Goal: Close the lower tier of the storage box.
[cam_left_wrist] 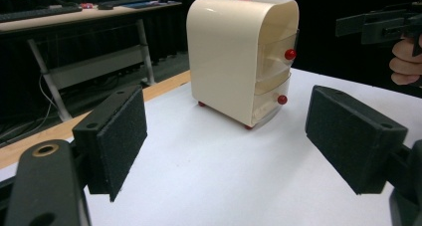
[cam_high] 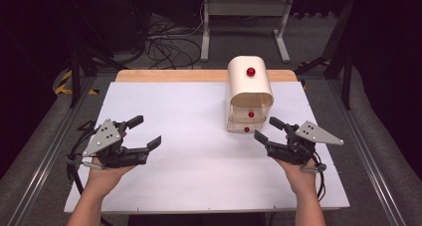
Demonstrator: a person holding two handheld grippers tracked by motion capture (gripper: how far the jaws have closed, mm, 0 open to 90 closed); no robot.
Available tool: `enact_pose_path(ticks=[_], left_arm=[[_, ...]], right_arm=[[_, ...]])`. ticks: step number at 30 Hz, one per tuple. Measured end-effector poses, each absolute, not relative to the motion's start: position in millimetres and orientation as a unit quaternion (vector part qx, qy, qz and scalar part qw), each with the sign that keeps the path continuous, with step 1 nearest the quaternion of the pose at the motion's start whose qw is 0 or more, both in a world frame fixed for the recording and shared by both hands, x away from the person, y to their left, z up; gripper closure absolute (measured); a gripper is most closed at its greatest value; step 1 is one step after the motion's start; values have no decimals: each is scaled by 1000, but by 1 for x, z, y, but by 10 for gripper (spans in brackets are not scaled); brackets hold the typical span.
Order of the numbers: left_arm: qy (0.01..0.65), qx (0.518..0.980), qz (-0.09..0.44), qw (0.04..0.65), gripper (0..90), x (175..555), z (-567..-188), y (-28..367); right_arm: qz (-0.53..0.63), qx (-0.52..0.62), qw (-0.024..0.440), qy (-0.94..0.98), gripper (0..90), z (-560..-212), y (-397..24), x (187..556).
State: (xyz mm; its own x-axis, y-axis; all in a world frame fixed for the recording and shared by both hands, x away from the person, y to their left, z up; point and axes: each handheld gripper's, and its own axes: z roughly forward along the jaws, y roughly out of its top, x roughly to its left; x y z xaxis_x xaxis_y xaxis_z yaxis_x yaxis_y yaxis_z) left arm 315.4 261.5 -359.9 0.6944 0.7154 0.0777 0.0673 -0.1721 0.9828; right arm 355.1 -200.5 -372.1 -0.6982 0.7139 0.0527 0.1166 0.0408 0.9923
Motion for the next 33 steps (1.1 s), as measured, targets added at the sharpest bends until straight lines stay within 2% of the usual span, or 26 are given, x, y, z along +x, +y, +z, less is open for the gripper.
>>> enact_pose_path(ticks=[5,33], left_arm=[[275,713,280,581,165,315,-360,261],[277,710,284,582,151,314,-359,268]], right_arm=[[627,305,239,676,221,-371,-204,354],[643,300,243,661,136,-365,-224,348]])
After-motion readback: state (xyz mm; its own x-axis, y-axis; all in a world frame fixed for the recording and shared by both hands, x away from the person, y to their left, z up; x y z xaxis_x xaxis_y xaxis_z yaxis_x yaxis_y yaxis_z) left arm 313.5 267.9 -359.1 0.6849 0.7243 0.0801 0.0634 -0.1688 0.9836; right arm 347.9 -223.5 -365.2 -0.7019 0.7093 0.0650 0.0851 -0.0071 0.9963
